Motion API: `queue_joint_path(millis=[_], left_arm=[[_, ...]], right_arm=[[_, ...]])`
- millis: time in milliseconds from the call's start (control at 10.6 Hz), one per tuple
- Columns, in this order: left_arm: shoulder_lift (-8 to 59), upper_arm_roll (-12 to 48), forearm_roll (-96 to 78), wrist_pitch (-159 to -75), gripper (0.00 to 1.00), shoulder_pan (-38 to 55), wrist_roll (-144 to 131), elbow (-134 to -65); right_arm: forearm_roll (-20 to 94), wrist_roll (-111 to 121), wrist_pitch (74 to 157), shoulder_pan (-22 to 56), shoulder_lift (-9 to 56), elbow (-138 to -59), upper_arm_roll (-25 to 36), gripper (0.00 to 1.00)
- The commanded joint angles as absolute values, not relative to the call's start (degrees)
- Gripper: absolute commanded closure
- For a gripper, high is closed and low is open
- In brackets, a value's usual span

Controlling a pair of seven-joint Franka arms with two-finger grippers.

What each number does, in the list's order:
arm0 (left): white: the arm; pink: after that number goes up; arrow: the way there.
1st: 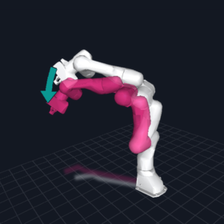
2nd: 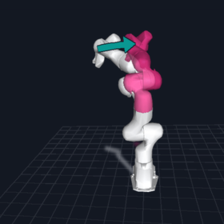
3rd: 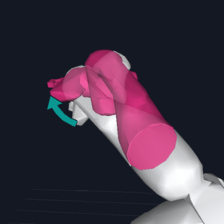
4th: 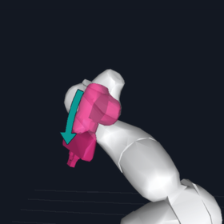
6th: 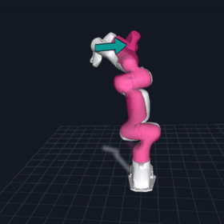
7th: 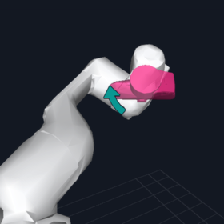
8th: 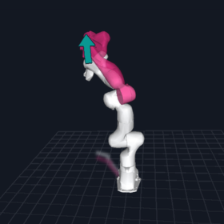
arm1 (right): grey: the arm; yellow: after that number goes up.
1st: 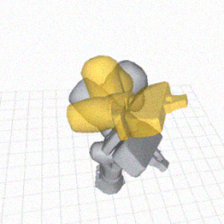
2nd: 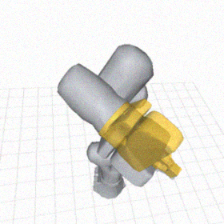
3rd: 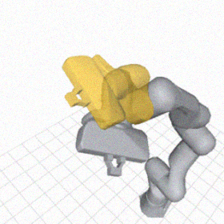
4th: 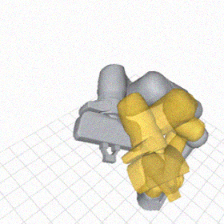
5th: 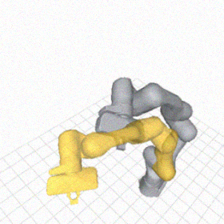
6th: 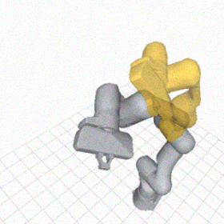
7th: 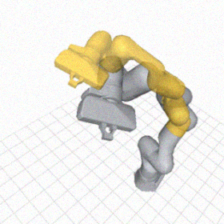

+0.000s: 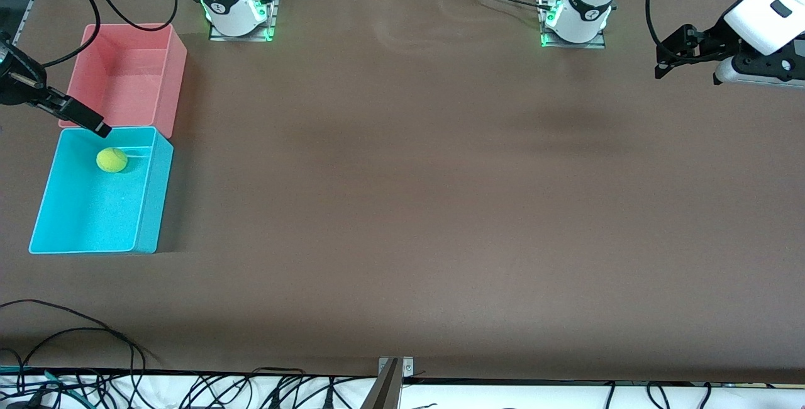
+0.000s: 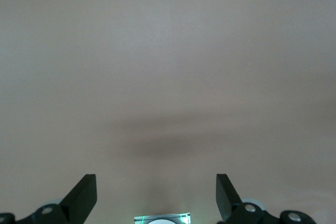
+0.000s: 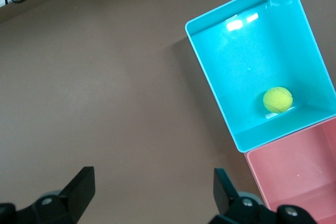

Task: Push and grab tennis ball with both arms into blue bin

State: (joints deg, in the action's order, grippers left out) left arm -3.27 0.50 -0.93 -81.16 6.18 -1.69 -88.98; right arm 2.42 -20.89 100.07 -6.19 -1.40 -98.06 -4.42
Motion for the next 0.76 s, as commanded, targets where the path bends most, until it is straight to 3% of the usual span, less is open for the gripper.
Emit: queue_joint_path(millis=[0, 662], left_arm=[[-2.6, 0.7, -0.3, -80.0, 0.0, 6.4, -2.2, -87.2], [-2.6, 0.6, -0.4, -80.0, 0.0, 6.3, -2.2, -87.2]], right_arm=[[3.1, -5.5, 97.3, -6.4, -2.0, -96.3, -4.5, 0.04], [2.9, -2.7, 97.1, -6.5, -1.9, -95.9, -4.2, 0.0]])
